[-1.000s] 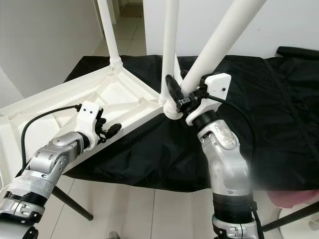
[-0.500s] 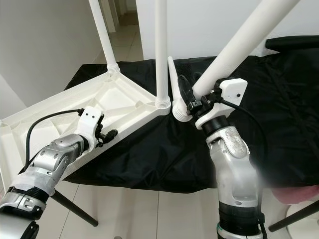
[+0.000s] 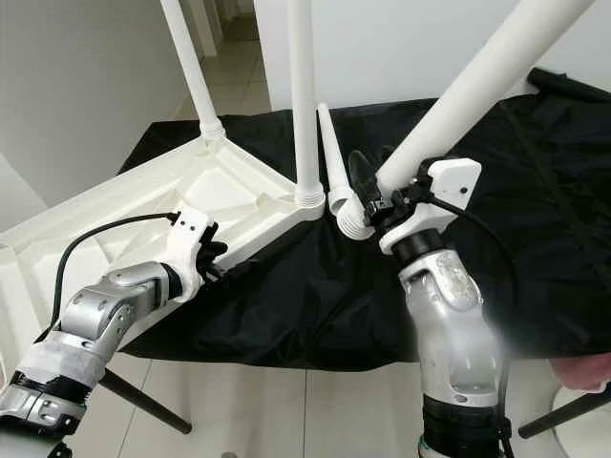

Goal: Building children table

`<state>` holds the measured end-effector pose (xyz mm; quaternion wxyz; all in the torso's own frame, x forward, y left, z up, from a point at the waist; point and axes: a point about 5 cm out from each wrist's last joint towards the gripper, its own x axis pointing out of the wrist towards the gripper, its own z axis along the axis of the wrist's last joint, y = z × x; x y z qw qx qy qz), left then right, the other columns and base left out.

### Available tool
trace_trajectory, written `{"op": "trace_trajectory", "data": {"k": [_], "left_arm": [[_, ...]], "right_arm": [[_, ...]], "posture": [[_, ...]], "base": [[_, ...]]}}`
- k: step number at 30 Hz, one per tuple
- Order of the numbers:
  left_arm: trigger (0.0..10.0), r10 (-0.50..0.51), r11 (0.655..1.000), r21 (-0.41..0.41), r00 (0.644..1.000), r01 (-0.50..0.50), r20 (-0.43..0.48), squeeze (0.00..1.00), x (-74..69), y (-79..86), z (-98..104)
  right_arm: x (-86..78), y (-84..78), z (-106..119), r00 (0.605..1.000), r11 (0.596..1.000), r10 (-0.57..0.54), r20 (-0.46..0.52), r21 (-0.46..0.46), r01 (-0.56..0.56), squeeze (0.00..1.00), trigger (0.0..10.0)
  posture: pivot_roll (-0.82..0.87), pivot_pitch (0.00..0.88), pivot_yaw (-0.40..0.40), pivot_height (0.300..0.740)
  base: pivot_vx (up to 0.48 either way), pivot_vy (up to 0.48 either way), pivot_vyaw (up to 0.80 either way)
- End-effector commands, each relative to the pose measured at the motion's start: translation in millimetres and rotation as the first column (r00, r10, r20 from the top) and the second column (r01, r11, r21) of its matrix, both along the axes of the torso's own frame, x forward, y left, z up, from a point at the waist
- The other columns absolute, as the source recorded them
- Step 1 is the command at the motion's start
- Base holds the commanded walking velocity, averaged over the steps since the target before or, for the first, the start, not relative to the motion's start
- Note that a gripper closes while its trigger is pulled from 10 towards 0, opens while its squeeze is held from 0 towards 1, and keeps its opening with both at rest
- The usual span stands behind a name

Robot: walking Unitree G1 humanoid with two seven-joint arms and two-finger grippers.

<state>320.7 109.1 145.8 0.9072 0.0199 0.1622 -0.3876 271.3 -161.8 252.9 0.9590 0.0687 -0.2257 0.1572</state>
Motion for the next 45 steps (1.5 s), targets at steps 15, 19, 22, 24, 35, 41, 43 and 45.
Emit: {"op": "trace_trajectory", "data": {"k": [15,19,22,24,35,41,43,45], "left_arm": [[10.0,0.277,0.958,0.080,0.961,-0.276,0.002,0.00,24.9,27.9,-6],[10.0,0.285,0.950,0.135,0.958,-0.281,-0.013,0.00,23.0,31.1,-11],[10.0,0.291,0.938,0.196,0.957,-0.286,0.002,0.00,22.6,31.8,-17],[8.8,0.297,0.934,0.207,0.955,-0.291,0.004,0.00,22.4,31.1,-18],[1.6,0.265,0.923,0.297,0.964,-0.244,-0.031,0.00,14.4,33.0,-27],[5.3,0.299,0.906,0.320,0.954,-0.275,-0.027,0.00,15.6,38.6,-27],[3.5,0.311,0.901,0.326,0.950,-0.285,-0.027,0.00,16.3,39.8,-28],[0.0,0.332,0.895,0.322,0.943,-0.308,-0.019,0.00,18.0,41.0,-27]], "right_arm": [[-2.5,4.6,5,1.000,1.000,0.012,0.018,0.004,-0.012,0.00,10.0],[-2.6,4.0,5,1.000,1.000,0.009,0.016,0.000,-0.009,0.00,10.0],[-2.1,4.0,6,1.000,1.000,0.011,0.018,-0.001,-0.011,0.00,10.0],[-2.1,4.0,6,1.000,1.000,0.011,0.018,-0.001,-0.011,0.00,10.0],[0.2,3.9,6,1.000,1.000,0.017,0.019,-0.009,-0.016,0.00,10.0],[1.8,3.5,6,1.000,1.000,0.012,0.020,-0.010,-0.012,0.00,10.0],[2.1,3.6,6,1.000,1.000,0.013,0.020,-0.009,-0.013,0.00,10.0],[2.9,3.9,6,1.000,1.000,0.013,0.020,-0.008,-0.013,0.00,10.0]], "posture": [[-0.06,0.053,0.157,0.740],[-0.06,0.054,0.154,0.740],[-0.06,0.053,0.154,0.740],[-0.06,0.051,0.154,0.740],[-0.06,0.044,0.150,0.740],[-0.05,0.042,0.151,0.740],[-0.05,0.043,0.150,0.740],[-0.05,0.042,0.151,0.740]], "base": [[0.000,0.000,0.00],[0.000,0.000,0.00],[0.000,0.000,0.00],[0.000,0.000,0.00],[0.000,0.000,0.00],[0.000,0.000,0.00],[0.000,0.000,0.00],[0.000,0.000,0.00]]}}
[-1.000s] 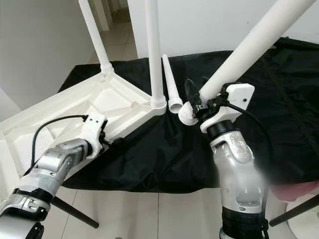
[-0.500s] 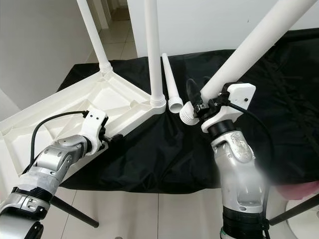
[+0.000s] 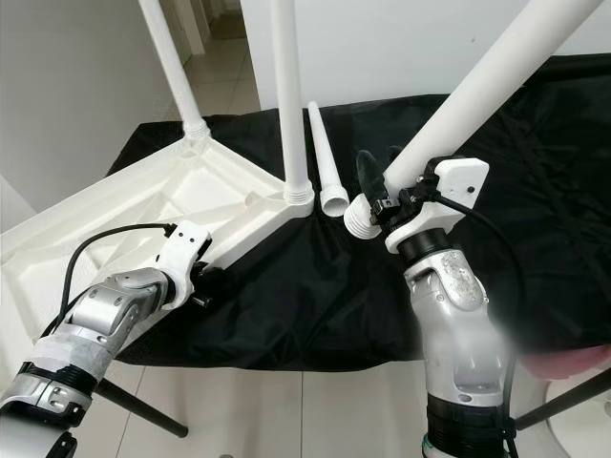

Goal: Building children table

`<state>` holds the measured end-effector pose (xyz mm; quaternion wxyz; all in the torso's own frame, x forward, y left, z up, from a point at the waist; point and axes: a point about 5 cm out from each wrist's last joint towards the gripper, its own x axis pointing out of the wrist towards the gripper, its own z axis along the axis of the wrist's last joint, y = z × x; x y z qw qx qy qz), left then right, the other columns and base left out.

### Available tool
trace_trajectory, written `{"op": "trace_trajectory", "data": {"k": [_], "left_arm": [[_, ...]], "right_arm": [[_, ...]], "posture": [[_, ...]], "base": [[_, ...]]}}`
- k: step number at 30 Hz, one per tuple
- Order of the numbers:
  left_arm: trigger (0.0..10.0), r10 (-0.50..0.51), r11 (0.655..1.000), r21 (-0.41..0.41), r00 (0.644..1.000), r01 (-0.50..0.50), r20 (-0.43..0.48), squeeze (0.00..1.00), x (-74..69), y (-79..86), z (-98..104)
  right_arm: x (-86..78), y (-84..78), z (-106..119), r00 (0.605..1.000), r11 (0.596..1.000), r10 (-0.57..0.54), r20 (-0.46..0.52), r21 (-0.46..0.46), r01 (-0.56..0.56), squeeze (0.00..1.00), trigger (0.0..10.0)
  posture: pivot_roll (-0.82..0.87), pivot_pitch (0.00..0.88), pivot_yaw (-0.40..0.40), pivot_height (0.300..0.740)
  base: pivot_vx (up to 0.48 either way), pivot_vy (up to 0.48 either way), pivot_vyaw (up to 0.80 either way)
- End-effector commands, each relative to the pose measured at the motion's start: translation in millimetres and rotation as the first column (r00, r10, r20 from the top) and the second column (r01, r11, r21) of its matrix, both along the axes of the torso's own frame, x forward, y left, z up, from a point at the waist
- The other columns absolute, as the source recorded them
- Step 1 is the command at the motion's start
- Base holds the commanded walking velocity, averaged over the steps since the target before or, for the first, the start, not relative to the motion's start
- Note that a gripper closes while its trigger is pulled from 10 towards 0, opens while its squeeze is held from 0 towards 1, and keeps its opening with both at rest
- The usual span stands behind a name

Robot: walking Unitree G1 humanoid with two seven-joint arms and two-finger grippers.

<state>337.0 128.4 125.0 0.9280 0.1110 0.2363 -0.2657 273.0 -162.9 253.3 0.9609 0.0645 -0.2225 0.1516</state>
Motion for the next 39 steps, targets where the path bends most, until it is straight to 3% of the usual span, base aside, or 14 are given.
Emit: {"op": "trace_trajectory", "data": {"k": [1,7,8,9,12,15,18,19,24,25,26,33,38,39], "left_arm": [[0.0,0.139,0.989,0.056,0.990,-0.139,0.005,0.00,3.4,21.6,-5],[0.0,0.197,0.979,0.037,0.980,-0.198,0.033,0.00,8.6,18.4,-1],[4.3,0.193,0.981,0.022,0.980,-0.195,0.053,0.00,10.2,12.5,0],[10.0,0.168,0.985,0.010,0.983,-0.170,0.078,0.00,11.1,5.5,3],[10.0,0.133,0.991,-0.001,0.986,-0.134,0.103,0.00,11.4,-1.9,6],[10.0,-0.001,0.999,-0.037,0.981,0.008,0.192,0.00,6.5,-25.6,16],[10.0,-0.050,0.988,-0.133,0.982,0.076,0.184,0.00,2.1,-35.5,21],[10.0,-0.094,0.971,-0.202,0.982,0.127,0.166,1.00,-1.8,-40.3,24],[10.0,-0.138,0.960,-0.214,0.968,0.183,0.209,1.00,-6.3,-47.5,33],[10.0,-0.143,0.960,-0.205,0.961,0.193,0.235,0.82,-6.6,-48.7,36],[10.0,-0.155,0.957,-0.199,0.953,0.210,0.260,0.00,-7.5,-50.0,39],[10.0,-0.186,0.928,-0.261,0.937,0.267,0.297,0.00,-14.1,-50.7,53],[10.0,-0.291,0.873,-0.292,0.898,0.390,0.329,0.00,-34.7,-46.3,62],[10.0,-0.354,0.849,-0.269,0.867,0.455,0.350,0.00,-45.4,-43.1,63]], "right_arm": [[1.5,4.9,6,0.999,1.000,0.025,0.027,-0.001,-0.025,0.00,10.0],[2.0,4.8,6,0.999,1.000,0.019,0.029,-0.001,-0.019,0.00,10.0],[1.9,4.8,6,0.999,1.000,0.018,0.030,0.000,-0.018,0.00,10.0],[2.1,5.0,6,0.999,1.000,0.017,0.030,0.001,-0.017,0.00,10.0],[2.3,5.2,6,0.999,1.000,0.016,0.031,0.001,-0.016,0.00,10.0],[2.5,4.5,6,0.999,1.000,0.012,0.030,-0.003,-0.012,0.00,10.0],[2.5,3.9,5,1.000,1.000,0.009,0.030,-0.004,-0.009,0.00,10.0],[2.5,3.7,5,1.000,1.000,0.007,0.030,-0.005,-0.007,0.00,10.0],[2.0,3.5,5,1.000,1.000,0.005,0.028,-0.004,-0.005,0.00,10.0],[1.9,3.6,4,1.000,1.000,0.005,0.028,-0.003,-0.005,0.00,10.0],[1.8,3.8,4,1.000,1.000,0.005,0.027,-0.002,-0.005,0.00,10.0],[2.0,4.7,3,1.000,1.000,0.009,0.026,0.000,-0.009,0.00,10.0],[2.1,5.1,2,1.000,1.000,0.008,0.027,0.002,-0.008,0.00,10.0],[2.3,4.9,2,1.000,1.000,0.007,0.027,0.005,-0.007,0.00,10.0]], "posture": [[-0.05,0.043,0.151,0.740],[-0.05,0.042,0.153,0.740],[-0.05,0.042,0.153,0.740],[-0.05,0.042,0.153,0.740],[-0.05,0.042,0.153,0.740],[-0.05,0.042,0.154,0.740],[-0.05,0.043,0.154,0.740],[-0.05,0.043,0.157,0.740],[-0.05,0.042,0.158,0.740],[-0.05,0.039,0.159,0.740],[-0.05,0.040,0.160,0.740],[-0.05,0.037,0.160,0.740],[-0.04,0.034,0.163,0.740],[-0.04,0.033,0.158,0.740]], "base": [[0.000,0.000,0.00],[0.000,0.000,0.00],[0.000,0.000,0.00],[0.000,0.000,0.00],[0.000,0.000,0.00],[0.000,0.000,0.00],[0.000,0.000,0.00],[0.000,0.000,0.00],[0.000,0.000,0.00],[0.000,0.000,0.00],[0.000,0.000,0.00],[0.000,0.000,0.00],[0.000,0.000,0.00],[0.000,0.000,0.00]]}}
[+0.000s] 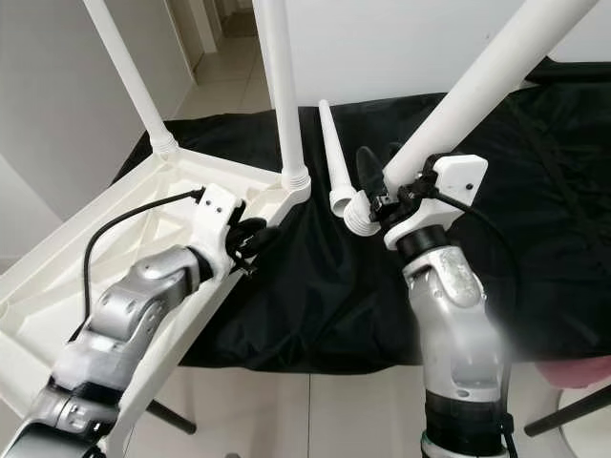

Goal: Building children table

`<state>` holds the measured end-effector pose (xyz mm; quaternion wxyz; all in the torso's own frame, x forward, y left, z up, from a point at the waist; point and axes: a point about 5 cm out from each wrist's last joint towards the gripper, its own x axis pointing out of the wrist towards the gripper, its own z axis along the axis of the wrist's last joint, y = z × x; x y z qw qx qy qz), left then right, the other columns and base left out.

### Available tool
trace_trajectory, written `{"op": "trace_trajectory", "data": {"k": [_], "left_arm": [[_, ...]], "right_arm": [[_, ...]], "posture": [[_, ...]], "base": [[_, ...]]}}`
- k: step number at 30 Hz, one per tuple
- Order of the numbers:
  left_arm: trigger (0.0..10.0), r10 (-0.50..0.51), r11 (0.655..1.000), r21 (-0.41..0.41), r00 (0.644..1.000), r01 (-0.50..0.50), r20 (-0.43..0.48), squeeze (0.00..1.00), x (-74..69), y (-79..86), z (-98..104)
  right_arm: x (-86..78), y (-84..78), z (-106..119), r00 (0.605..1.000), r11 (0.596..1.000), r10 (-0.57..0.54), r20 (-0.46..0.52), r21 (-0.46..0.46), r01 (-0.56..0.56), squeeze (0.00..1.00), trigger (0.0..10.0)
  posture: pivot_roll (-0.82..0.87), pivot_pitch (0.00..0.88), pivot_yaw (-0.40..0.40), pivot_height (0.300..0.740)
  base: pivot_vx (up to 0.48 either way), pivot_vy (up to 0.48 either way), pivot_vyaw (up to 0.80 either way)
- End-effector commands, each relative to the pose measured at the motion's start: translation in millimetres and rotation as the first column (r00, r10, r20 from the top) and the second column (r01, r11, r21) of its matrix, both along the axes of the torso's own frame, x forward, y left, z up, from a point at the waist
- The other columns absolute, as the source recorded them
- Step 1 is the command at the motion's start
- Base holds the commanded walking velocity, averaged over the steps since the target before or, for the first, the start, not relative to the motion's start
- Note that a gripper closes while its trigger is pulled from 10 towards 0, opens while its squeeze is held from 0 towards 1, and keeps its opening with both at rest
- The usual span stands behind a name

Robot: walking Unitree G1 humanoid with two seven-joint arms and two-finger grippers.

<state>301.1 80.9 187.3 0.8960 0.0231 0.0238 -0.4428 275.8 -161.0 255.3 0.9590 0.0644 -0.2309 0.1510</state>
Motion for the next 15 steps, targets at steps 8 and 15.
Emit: {"op": "trace_trajectory", "data": {"k": [8,15], "left_arm": [[10.0,-0.197,0.975,0.092,0.978,0.202,-0.066,0.00,-35.0,43.0,-7],[10.0,-0.190,0.969,0.140,0.975,0.205,-0.113,0.00,-36.0,69.6,-5]], "right_arm": [[2.2,4.3,-1,1.000,1.000,0.017,0.008,0.008,-0.017,0.00,10.0],[3.7,4.0,1,1.000,1.000,0.014,0.014,0.016,-0.014,0.00,10.0]], "posture": [[-0.02,0.039,0.149,0.740],[-0.01,0.046,0.146,0.740]], "base": [[0.000,0.000,0.00],[0.000,0.000,0.00]]}}
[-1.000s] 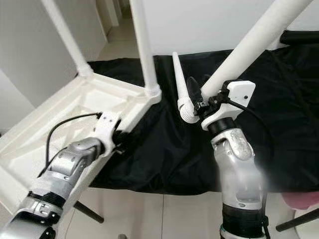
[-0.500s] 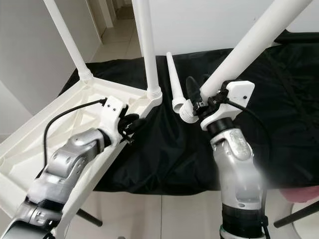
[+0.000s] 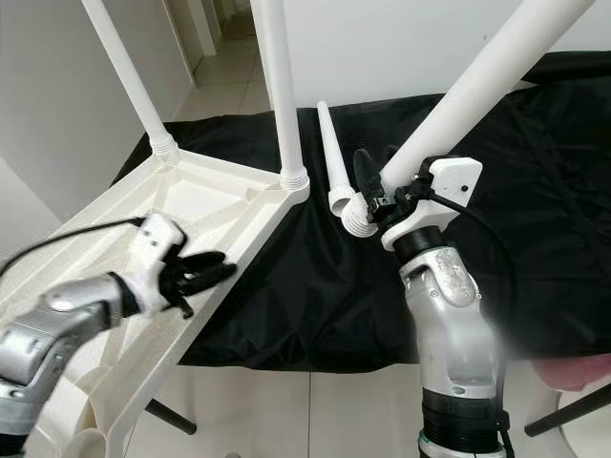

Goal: Building children table

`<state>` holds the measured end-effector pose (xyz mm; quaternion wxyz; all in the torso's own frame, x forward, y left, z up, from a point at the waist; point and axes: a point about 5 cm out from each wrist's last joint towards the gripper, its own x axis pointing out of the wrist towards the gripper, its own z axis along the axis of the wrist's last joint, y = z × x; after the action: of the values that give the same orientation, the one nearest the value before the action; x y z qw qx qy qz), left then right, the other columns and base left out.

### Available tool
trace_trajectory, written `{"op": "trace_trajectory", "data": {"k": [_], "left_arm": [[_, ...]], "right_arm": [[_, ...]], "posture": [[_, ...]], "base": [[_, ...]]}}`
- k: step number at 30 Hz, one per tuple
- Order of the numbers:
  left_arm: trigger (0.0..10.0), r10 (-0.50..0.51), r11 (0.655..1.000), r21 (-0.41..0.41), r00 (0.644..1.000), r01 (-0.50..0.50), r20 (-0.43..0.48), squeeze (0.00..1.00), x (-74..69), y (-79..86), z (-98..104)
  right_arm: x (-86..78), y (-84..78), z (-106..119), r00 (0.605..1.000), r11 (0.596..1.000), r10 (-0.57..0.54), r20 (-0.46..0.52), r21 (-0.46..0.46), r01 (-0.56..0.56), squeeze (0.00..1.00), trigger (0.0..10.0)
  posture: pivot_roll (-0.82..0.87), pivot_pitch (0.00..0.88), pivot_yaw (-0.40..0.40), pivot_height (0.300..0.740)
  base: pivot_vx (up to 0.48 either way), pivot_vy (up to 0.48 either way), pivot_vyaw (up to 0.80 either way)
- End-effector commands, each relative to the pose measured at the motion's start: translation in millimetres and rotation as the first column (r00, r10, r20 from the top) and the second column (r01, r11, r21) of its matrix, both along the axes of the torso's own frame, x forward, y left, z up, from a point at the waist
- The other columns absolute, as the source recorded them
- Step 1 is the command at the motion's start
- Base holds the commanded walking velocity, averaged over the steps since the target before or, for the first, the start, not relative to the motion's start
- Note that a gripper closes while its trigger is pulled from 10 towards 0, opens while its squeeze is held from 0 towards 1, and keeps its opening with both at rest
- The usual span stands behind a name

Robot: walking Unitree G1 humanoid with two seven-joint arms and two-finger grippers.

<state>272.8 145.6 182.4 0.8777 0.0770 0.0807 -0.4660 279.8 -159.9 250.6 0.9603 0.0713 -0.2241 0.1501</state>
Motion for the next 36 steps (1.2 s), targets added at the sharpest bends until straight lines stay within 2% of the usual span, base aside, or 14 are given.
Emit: {"op": "trace_trajectory", "data": {"k": [1,5,6,7,9,10,11,15,16,17,19,22,30,36], "left_arm": [[10.0,-0.142,0.988,0.052,0.988,0.146,-0.064,0.00,-10.2,17.6,-3],[10.0,-0.146,0.984,0.093,0.987,0.153,-0.072,0.00,-12.3,26.1,-5],[10.0,-0.153,0.976,0.139,0.984,0.165,-0.093,0.00,-14.7,38.5,-9],[10.0,-0.153,0.976,0.139,0.984,0.165,-0.093,0.00,-14.7,38.5,-9],[10.0,-0.117,0.971,0.195,0.984,0.142,-0.137,0.00,-14.2,61.7,-12],[10.0,-0.117,0.971,0.195,0.984,0.142,-0.137,0.00,-14.2,61.7,-12],[10.0,-0.087,0.969,0.214,0.984,0.120,-0.158,0.00,-13.6,72.0,-14],[10.0,-0.067,0.969,0.224,0.983,0.104,-0.169,0.00,-13.1,77.6,-15],[10.0,-0.034,0.962,0.261,0.983,0.081,-0.179,0.00,-13.0,88.2,-18],[10.0,-0.034,0.962,0.261,0.983,0.081,-0.179,0.00,-13.0,88.2,-18],[10.0,0.009,0.938,0.342,0.977,0.066,-0.212,0.00,-18.6,109.1,-25],[10.0,0.029,0.912,0.401,0.964,0.082,-0.263,0.00,-29.5,122.2,-35],[10.0,-0.039,0.890,0.409,0.929,0.200,-0.369,0.00,-50.2,120.4,-53],[10.0,-0.071,0.882,0.405,0.919,0.239,-0.388,0.00,-55.3,113.6,-62]], "right_arm": [[-0.2,3.3,5,0.999,1.000,0.013,0.029,0.006,-0.013,0.00,10.0],[-0.2,3.7,4,1.000,1.000,0.013,0.028,0.006,-0.014,0.00,10.0],[0.1,4.4,4,0.999,1.000,0.015,0.028,0.006,-0.015,0.00,10.0],[0.1,4.4,4,0.999,1.000,0.015,0.028,0.006,-0.015,0.00,10.0],[0.2,4.3,4,1.000,1.000,0.012,0.028,0.010,-0.012,0.00,10.0],[0.2,4.3,4,1.000,1.000,0.012,0.028,0.010,-0.012,0.00,10.0],[-0.2,4.3,4,1.000,1.000,0.010,0.028,0.010,-0.011,0.00,10.0],[-0.5,4.2,3,1.000,1.000,0.009,0.028,0.011,-0.010,0.00,10.0],[-1.3,3.6,3,1.000,1.000,0.005,0.027,0.013,-0.005,0.00,10.0],[-1.3,3.6,3,1.000,1.000,0.005,0.027,0.013,-0.005,0.00,10.0],[-1.8,2.5,2,1.000,1.000,-0.002,0.025,0.014,0.001,0.00,10.0],[-1.2,2.4,2,1.000,1.000,-0.001,0.024,0.015,0.000,0.00,10.0],[0.5,3.5,3,1.000,1.000,0.008,0.027,0.014,-0.009,0.00,10.0],[0.9,3.4,3,1.000,1.000,0.009,0.027,0.010,-0.009,0.00,10.0]], "posture": [[-0.01,0.046,0.146,0.740],[-0.01,0.046,0.146,0.740],[0.00,0.048,0.149,0.740],[0.00,0.048,0.149,0.740],[0.00,0.050,0.156,0.740],[0.00,0.050,0.156,0.740],[0.00,0.053,0.159,0.740],[0.00,0.053,0.159,0.740],[0.00,0.053,0.159,0.740],[0.00,0.053,0.159,0.740],[0.01,0.056,0.163,0.740],[0.01,0.056,0.160,0.740],[0.02,0.058,0.150,0.740],[0.02,0.058,0.150,0.740]], "base": [[0.000,0.000,0.00],[0.000,0.000,0.00],[0.000,0.000,0.00],[0.000,0.000,0.00],[0.000,0.000,0.00],[0.000,0.000,0.00],[0.000,0.000,0.00],[0.000,0.000,0.00],[0.000,0.000,0.00],[0.000,0.000,0.00],[0.000,0.000,0.00],[0.000,0.000,0.00],[0.000,0.000,0.00],[0.000,0.000,0.00]]}}
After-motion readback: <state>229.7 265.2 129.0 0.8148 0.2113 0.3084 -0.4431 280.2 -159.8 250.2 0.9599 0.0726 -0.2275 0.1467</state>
